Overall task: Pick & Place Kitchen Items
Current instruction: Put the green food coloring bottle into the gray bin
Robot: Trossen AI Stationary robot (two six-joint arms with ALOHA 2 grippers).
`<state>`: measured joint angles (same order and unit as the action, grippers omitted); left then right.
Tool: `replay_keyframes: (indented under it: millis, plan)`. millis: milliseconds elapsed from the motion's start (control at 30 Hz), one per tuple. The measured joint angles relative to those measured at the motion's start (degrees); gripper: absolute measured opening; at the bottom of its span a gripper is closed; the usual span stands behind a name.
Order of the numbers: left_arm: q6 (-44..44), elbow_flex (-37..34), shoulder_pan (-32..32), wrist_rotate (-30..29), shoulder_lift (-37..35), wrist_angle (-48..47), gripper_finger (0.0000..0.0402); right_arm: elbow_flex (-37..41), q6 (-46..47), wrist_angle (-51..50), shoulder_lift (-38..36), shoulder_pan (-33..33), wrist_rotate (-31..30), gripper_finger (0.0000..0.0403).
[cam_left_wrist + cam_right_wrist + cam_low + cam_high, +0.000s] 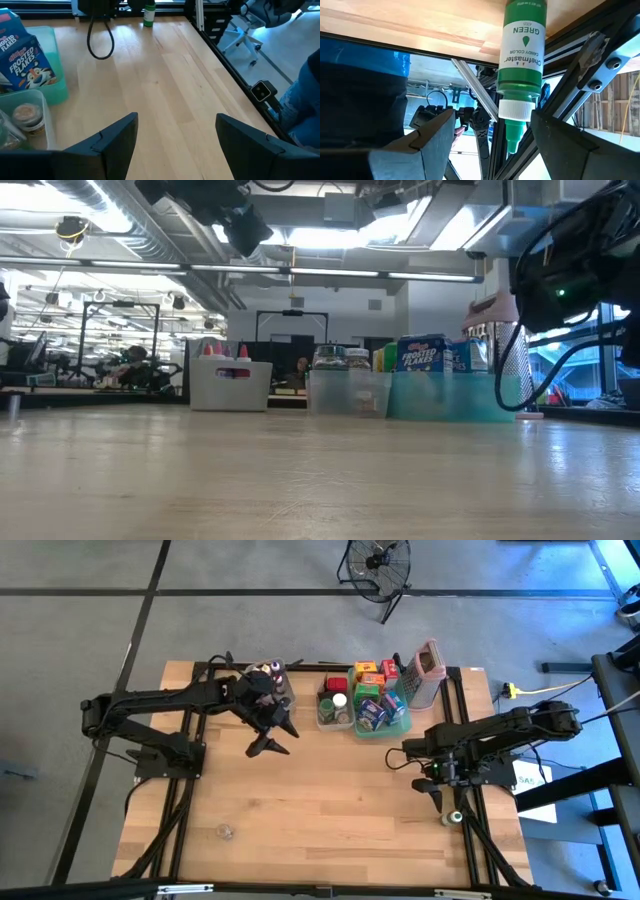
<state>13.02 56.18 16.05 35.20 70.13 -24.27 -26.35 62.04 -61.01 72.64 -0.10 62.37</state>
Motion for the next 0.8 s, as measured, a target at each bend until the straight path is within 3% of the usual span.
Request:
replay_keyframes:
  millis: [800]
  plan:
    - [0.2,0.0,0.0,0.0,0.0,-3.1,0.0263,3.3,-4.0,0.6,3.5,0.7,0.9,0.0263]
